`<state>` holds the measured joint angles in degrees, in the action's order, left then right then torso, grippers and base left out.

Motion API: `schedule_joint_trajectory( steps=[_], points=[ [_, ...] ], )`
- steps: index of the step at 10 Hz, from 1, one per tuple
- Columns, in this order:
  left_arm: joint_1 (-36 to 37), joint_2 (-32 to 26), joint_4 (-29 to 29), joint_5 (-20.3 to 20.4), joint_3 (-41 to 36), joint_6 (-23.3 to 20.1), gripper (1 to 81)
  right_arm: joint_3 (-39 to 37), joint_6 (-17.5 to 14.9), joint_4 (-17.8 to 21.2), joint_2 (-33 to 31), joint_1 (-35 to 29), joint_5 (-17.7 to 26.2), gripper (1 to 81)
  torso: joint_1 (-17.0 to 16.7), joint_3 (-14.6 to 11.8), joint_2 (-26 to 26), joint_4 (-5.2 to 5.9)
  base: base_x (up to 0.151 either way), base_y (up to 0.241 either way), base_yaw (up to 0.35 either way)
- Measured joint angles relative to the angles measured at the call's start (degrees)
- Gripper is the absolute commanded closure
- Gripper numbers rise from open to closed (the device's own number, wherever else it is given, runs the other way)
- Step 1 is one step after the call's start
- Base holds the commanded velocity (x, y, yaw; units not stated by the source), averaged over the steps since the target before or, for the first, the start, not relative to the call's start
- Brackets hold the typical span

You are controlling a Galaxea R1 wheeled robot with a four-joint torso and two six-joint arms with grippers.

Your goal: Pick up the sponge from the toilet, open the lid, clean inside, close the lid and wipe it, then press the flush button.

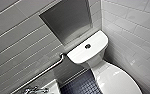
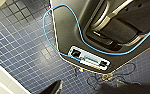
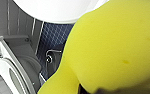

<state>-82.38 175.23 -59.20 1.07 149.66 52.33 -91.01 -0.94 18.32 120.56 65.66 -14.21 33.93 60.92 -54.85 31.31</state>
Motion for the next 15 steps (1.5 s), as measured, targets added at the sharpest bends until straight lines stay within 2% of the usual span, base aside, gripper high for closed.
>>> schedule_joint_trajectory(
  steps=[3,6,8,11,15],
  points=[
    [0.0,0.0,0.0,0.0,0.0,0.0,1.0,5.9,0.6,0.4,-0.2,-3.8,-0.5,81.1,0.0,0.0,0.0,0.00,0.000,0.000,0.000],
    [0.0,0.0,0.0,0.2,0.0,0.0,1.0,6.0,0.6,0.4,-0.1,-4.9,1.3,81.1,-0.1,0.0,0.1,0.00,0.000,0.000,0.000],
    [0.2,0.2,0.0,0.3,0.0,0.0,1.0,6.3,0.8,0.5,-0.1,-7.3,2.9,81.1,-1.5,0.0,2.3,0.00,0.000,0.000,0.000],
    [0.3,0.2,-0.1,0.4,0.0,0.0,1.0,4.6,0.8,0.5,-1.0,-9.1,5.3,81.1,-5.3,0.0,8.2,0.02,0.000,0.000,0.000],
    [0.4,0.2,-0.2,0.6,0.0,0.0,1.0,-0.9,0.6,0.4,2.4,-8.4,6.7,81.1,-6.0,0.0,9.2,0.02,0.000,0.000,0.000]
  ],
)
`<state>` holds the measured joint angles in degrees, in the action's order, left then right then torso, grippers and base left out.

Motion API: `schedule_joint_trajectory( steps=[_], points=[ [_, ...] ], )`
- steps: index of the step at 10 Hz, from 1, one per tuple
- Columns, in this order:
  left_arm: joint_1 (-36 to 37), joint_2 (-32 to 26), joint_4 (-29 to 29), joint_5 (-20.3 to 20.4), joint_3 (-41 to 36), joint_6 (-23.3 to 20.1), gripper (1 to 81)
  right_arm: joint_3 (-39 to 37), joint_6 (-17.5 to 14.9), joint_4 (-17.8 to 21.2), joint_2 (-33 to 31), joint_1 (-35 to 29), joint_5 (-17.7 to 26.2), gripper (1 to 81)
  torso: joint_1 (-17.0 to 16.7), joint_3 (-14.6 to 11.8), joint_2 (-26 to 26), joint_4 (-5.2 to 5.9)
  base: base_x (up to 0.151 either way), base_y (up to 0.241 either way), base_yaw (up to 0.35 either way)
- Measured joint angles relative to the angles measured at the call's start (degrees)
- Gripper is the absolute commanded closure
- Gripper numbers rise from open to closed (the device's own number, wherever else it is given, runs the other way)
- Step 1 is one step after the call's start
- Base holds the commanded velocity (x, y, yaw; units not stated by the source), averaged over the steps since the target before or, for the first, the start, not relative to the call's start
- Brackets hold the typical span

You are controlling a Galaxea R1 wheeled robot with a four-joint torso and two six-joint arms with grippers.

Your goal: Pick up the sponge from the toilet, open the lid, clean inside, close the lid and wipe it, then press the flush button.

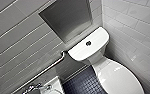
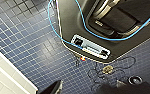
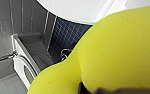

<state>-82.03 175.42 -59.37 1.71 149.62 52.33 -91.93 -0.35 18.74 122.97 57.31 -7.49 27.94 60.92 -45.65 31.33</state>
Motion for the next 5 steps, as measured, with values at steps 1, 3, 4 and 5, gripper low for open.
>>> schedule_joint_trajectory(
  steps=[1,3,4,5],
  points=[
    [0.0,0.0,0.1,0.0,0.0,0.0,1.0,-0.9,0.0,0.0,0.8,0.5,-0.4,81.1,0.0,0.0,0.0,0.00,0.000,0.000,0.000],
    [0.0,0.0,0.2,0.0,0.0,0.1,1.0,-3.0,0.0,0.0,2.2,1.3,-0.7,81.1,0.0,0.0,0.0,0.00,0.000,0.000,0.000],
    [0.0,0.0,0.2,0.0,0.0,0.1,1.0,-3.6,-0.1,0.0,2.6,1.8,-0.9,81.1,0.0,-0.6,0.0,0.00,0.000,0.000,0.000],
    [0.0,0.0,0.2,0.0,0.0,0.2,1.0,-3.7,0.0,0.0,2.7,2.0,-0.2,81.1,0.0,-1.9,0.0,0.00,0.000,0.000,0.000]
  ],
)
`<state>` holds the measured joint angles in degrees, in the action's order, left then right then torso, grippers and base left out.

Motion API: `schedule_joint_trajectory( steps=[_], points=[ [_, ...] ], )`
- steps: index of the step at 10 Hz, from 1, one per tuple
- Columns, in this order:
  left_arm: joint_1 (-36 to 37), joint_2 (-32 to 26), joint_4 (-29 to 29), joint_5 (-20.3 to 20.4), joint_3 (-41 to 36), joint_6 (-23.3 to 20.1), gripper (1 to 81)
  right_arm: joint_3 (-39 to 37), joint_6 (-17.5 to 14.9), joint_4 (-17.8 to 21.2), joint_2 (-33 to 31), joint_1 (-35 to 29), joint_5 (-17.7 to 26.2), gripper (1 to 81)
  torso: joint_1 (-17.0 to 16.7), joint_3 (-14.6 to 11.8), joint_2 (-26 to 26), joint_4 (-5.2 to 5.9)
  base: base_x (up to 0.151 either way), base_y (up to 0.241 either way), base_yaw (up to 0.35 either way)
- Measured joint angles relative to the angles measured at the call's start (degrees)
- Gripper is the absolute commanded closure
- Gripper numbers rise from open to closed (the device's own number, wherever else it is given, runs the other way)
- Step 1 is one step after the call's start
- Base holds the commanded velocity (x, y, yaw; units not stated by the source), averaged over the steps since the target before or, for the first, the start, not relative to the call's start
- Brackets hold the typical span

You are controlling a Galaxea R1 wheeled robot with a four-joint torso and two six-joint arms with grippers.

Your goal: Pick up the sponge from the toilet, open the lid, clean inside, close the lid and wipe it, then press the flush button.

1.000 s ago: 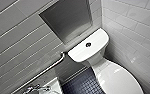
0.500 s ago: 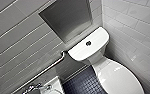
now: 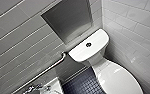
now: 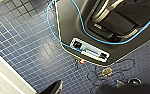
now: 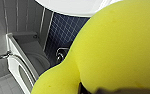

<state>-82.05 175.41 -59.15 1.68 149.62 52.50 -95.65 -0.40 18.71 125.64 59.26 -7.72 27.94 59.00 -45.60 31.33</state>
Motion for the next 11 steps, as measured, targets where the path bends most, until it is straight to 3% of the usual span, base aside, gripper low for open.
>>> schedule_joint_trajectory(
  steps=[5,8,11],
  points=[
    [-0.7,0.0,0.0,-0.2,0.0,0.0,1.0,-0.5,0.0,0.0,1.8,0.7,0.9,81.1,0.0,-9.8,0.0,0.00,0.000,0.000,0.000],
    [-1.1,-0.3,0.0,-0.4,0.1,-0.1,1.0,-3.8,-0.3,-0.1,4.9,-4.5,4.1,81.1,-0.1,-10.7,0.0,0.00,0.000,0.000,0.000],
    [-1.3,-0.3,0.0,-0.4,0.1,-0.1,1.0,-12.1,0.5,-0.1,10.1,-13.6,11.0,81.1,-0.1,-10.6,0.0,0.00,0.000,0.000,0.000]
  ],
)
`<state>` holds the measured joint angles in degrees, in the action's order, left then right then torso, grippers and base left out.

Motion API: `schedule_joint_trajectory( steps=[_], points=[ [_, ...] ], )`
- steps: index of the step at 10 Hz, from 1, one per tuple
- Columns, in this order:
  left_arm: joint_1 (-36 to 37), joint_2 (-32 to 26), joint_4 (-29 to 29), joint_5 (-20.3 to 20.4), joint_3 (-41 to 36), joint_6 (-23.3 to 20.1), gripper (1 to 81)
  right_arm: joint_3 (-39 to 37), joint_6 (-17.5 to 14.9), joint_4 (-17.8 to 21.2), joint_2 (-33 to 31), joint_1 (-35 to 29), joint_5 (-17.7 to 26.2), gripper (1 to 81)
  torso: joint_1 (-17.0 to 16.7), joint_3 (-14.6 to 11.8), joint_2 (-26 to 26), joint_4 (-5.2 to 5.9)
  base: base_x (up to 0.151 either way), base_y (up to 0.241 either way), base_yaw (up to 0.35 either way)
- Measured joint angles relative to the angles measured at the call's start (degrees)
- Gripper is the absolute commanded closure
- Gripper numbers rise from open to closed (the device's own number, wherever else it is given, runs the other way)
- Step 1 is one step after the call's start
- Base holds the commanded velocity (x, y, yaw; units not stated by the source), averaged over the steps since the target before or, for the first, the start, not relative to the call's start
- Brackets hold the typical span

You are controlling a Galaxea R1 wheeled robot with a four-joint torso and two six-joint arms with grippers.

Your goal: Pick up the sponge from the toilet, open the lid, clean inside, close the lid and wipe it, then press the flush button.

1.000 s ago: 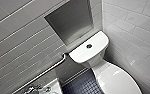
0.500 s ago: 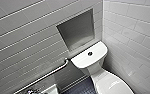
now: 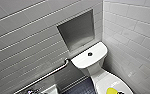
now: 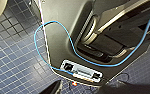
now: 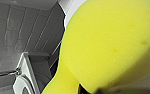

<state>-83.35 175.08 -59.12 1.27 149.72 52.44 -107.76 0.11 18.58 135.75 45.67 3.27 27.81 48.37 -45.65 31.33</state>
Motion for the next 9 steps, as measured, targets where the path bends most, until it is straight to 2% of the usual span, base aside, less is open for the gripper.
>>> schedule_joint_trajectory(
  steps=[3,6,7,9],
  points=[
    [0.0,0.0,0.0,0.0,0.0,0.0,1.0,-10.8,2.4,-0.3,3.9,-4.2,5.4,81.1,0.0,0.0,0.0,0.00,0.000,0.000,0.000],
    [-0.1,0.0,0.0,0.0,0.1,0.1,1.0,-20.8,6.8,-0.4,8.0,-9.4,9.2,81.1,0.0,0.0,0.0,0.00,0.000,0.000,0.000],
    [-0.2,0.1,0.0,-0.1,0.1,0.1,1.0,-23.0,9.1,-0.4,8.5,-12.5,9.8,81.1,0.0,0.0,0.0,0.00,0.000,0.000,0.000],
    [-0.4,0.2,0.0,-0.1,0.1,0.1,1.0,-25.9,15.7,-0.4,8.5,-16.9,9.7,81.1,0.0,0.0,0.0,0.00,0.000,0.000,0.000]
  ],
)
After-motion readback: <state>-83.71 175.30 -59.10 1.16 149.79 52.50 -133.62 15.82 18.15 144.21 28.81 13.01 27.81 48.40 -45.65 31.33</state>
